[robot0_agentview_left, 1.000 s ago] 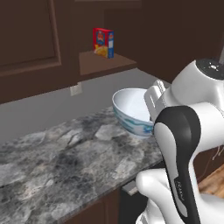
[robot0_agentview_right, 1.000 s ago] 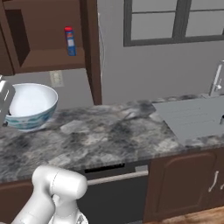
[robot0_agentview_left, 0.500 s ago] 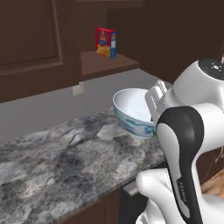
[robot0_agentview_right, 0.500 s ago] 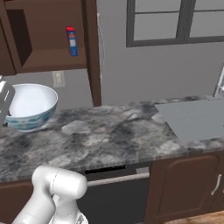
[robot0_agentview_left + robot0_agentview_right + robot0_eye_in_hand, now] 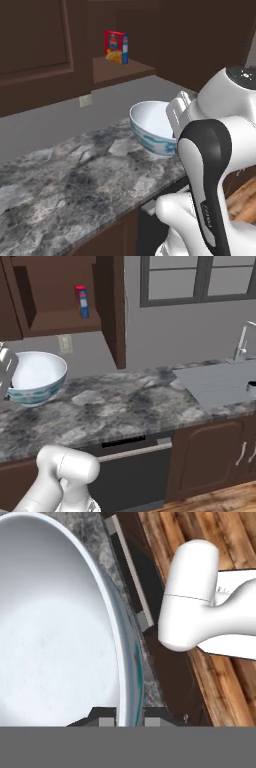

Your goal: Pick the mug and place it in the sink. Pick the bowl and place it in the open cabinet and then close the cabinet.

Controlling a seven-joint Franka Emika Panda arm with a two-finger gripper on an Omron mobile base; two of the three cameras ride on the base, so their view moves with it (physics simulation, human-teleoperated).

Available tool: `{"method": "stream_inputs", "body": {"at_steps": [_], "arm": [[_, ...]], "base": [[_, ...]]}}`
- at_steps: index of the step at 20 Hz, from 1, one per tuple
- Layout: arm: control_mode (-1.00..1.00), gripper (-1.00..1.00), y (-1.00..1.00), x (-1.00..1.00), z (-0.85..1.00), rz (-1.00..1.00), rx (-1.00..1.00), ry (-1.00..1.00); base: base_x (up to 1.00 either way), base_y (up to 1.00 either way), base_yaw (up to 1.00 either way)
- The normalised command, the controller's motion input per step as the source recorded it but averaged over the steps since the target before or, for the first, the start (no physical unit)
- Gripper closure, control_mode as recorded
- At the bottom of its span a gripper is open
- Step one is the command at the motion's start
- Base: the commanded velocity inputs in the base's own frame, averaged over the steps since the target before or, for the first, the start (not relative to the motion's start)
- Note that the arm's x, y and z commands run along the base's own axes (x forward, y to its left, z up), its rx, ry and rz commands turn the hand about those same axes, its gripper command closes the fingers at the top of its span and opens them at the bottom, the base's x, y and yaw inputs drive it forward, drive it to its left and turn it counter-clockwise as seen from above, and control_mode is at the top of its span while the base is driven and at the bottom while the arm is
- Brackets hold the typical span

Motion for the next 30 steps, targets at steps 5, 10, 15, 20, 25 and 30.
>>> {"method": "stream_inputs", "body": {"at_steps": [5,10,15,20,25,30], "arm": [[1.0,1.0,0.0,0.0,0.0,0.0,0.0,0.0],[1.0,1.0,0.0,0.0,0.0,0.0,0.0,0.0],[1.0,1.0,0.0,0.0,0.0,0.0,0.0,0.0],[1.0,1.0,0.0,0.0,0.0,0.0,0.0,0.0],[1.0,1.0,0.0,0.0,0.0,0.0,0.0,0.0],[1.0,1.0,0.0,0.0,0.0,0.0,0.0,0.0]], "base": [[-0.36,0.44,0.0],[0.97,-0.11,0.04],[0.81,-0.82,0.08],[0.44,-0.86,-0.11],[0.78,-0.24,-0.2],[1.0,0.39,-0.13]]}}
